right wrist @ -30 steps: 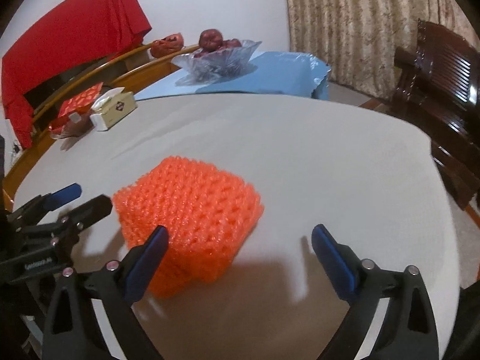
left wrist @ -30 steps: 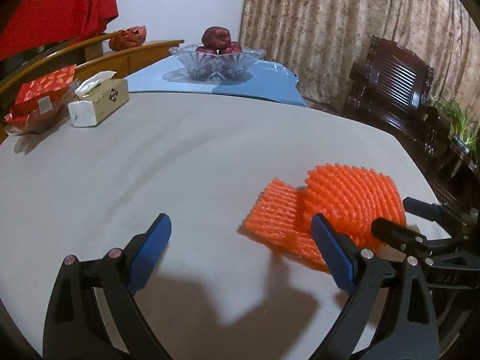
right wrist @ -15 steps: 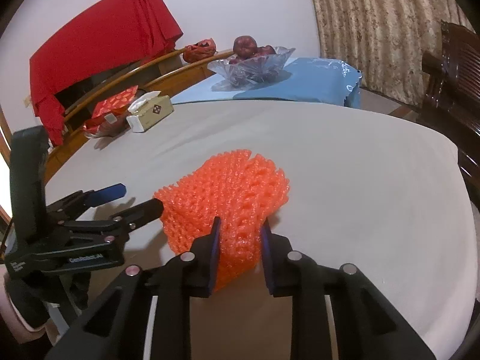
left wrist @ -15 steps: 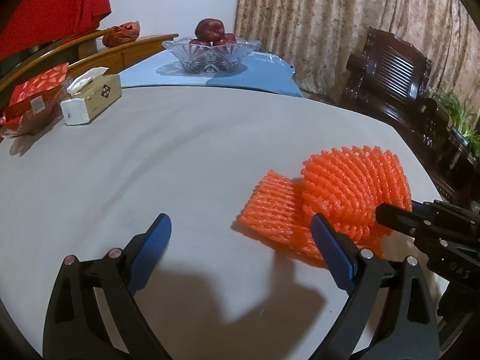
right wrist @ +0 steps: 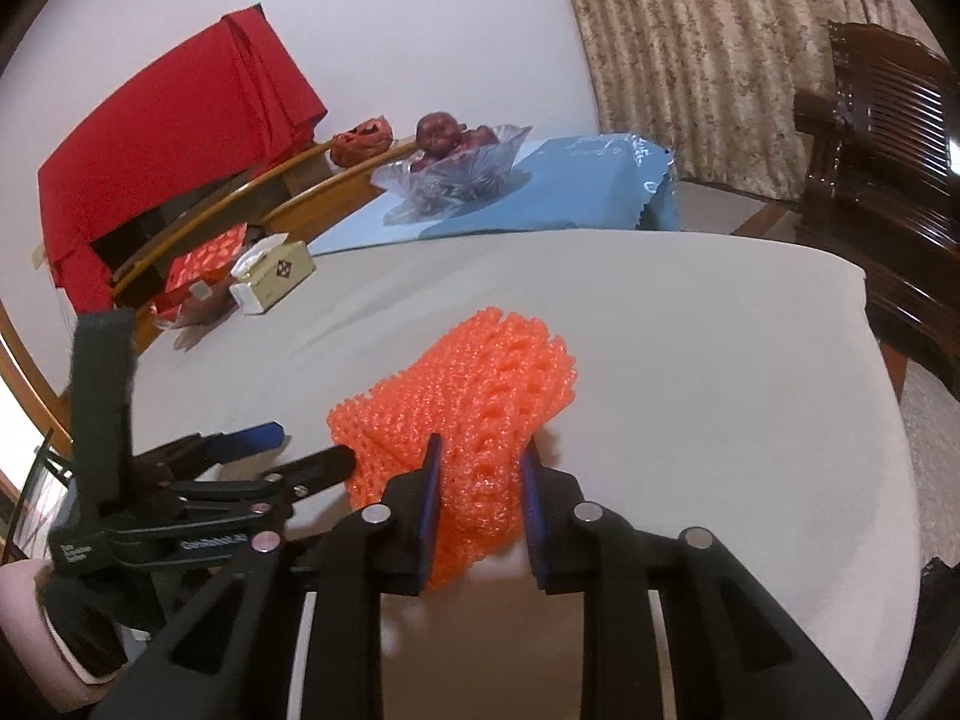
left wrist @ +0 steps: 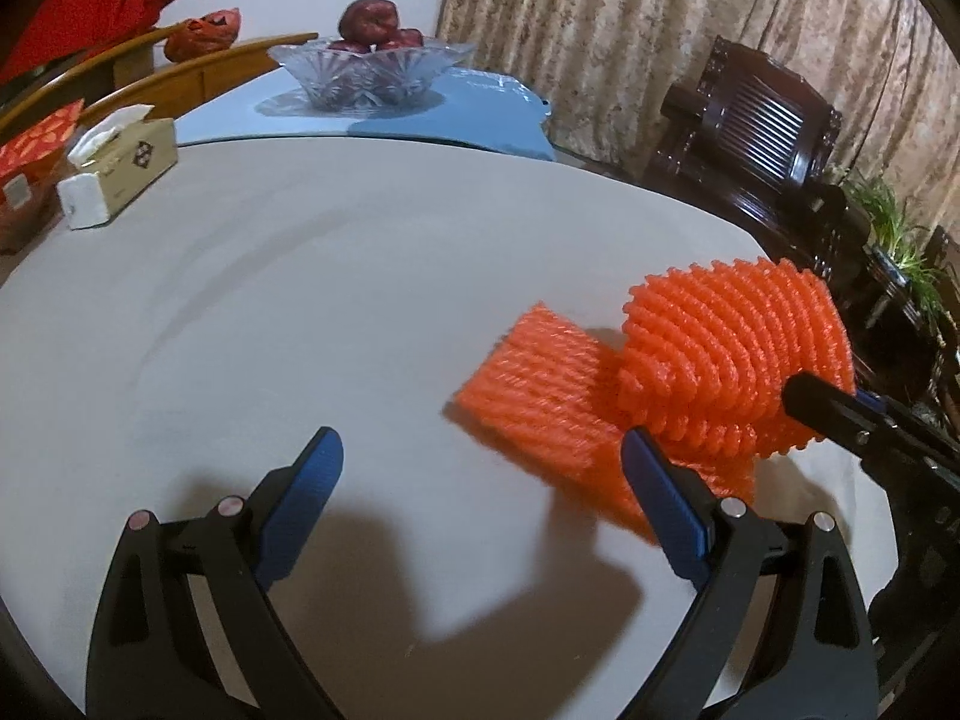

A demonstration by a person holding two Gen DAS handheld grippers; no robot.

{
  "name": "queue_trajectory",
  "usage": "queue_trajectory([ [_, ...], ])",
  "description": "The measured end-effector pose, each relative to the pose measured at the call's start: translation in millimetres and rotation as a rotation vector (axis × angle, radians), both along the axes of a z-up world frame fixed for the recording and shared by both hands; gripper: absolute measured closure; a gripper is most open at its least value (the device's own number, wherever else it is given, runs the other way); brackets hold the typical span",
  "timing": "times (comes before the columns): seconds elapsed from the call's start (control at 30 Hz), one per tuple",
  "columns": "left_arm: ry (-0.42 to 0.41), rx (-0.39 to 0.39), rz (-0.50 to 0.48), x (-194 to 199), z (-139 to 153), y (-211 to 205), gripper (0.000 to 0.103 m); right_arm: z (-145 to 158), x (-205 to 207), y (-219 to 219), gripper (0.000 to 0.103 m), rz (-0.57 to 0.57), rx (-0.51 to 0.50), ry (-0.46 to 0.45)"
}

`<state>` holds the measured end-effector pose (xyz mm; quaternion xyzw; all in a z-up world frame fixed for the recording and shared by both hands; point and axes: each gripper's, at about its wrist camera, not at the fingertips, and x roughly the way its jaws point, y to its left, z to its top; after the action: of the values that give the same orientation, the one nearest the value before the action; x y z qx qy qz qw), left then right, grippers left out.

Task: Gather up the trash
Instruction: 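Grasp the other orange foam net with the left tool, then carry both orange foam nets over the black bin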

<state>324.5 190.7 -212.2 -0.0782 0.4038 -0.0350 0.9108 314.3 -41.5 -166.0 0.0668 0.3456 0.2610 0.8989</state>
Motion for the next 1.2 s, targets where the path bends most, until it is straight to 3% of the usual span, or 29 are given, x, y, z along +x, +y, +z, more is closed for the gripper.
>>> queue_trajectory([
  [0.27,0.010,0.008,-0.030,8,-1,-21,0.015,8,0,-28,0.079,-0.070,0.002,-0.027],
  [0.47,0.035,-0.004,-0.073,15,-6,-39,0.033,2,3,-43,0.079,-0.130,-0.055,-0.017],
  [0.57,0.029,-0.014,-0.090,16,-5,-48,0.056,-3,4,-49,0.079,-0.147,-0.060,-0.002],
  [0.63,0.028,-0.021,-0.102,17,-5,-51,0.085,-5,3,-49,0.079,-0.153,-0.062,0.002],
  [0.7,0.011,-0.008,-0.102,15,-3,-55,0.091,-4,2,-48,0.079,-0.153,-0.069,-0.001],
  [1.2,-0.113,0.019,-0.083,-21,47,-66,0.094,23,-20,-48,0.079,-0.143,-0.084,-0.045],
])
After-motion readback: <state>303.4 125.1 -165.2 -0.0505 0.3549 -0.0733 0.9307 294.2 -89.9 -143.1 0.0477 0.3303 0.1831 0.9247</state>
